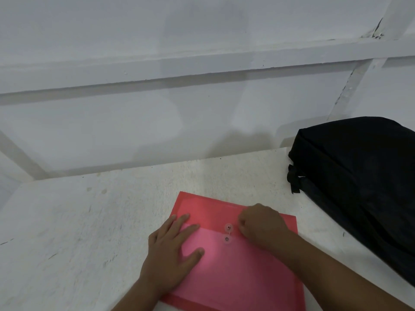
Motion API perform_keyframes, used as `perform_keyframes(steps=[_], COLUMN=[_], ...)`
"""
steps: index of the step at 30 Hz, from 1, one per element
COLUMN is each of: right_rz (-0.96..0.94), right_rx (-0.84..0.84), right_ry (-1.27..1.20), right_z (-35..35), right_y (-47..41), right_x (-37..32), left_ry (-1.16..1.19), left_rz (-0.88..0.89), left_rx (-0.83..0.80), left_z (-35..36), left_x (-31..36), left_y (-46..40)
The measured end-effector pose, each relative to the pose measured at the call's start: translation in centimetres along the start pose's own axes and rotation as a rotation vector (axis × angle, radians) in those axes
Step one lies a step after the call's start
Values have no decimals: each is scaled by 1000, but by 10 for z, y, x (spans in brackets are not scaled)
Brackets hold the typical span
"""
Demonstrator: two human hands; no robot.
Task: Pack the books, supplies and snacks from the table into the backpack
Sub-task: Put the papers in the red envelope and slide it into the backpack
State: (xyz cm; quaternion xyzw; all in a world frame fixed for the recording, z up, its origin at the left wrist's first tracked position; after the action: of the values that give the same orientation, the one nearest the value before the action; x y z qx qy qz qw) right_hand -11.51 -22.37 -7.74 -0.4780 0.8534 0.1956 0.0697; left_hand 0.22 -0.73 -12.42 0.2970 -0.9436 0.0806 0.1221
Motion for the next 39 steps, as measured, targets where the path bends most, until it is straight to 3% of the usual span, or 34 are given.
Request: perform_keyframes(steps=[5,12,22,30,39], right_rz=[-60,-202,-59,-81,-254], right_rx=[-116,-51,96,126,117], right_ry=[27,-105,-363,-213,-235], right_z=[31,22,-6,9,-7], right_y=[36,-9,-32,-1,-36], right_x=[-39,-46,10,22,-37], left_ry=[10,-3,15,26,3], left_rz=[-2,3,-6,-2,11], left_rx=[5,5,-1,7,14], left_z=[0,2,1,2,1], left_x=[0,-1,-1,-2,-2], left_y=[-1,0,-2,-2,-1])
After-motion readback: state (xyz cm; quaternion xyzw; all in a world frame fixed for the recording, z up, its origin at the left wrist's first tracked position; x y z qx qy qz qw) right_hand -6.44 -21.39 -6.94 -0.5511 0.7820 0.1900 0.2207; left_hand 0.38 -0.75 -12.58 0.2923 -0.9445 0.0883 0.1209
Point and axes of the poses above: each hand's wrist, its own y-axis away from the middle knuckle, its own z-axis out of the palm, x = y × z, the point moved 4 cm from there along -y, towards the middle knuckle, and after that the axes turned 8 degrees about -y, right-handed, at the moved point
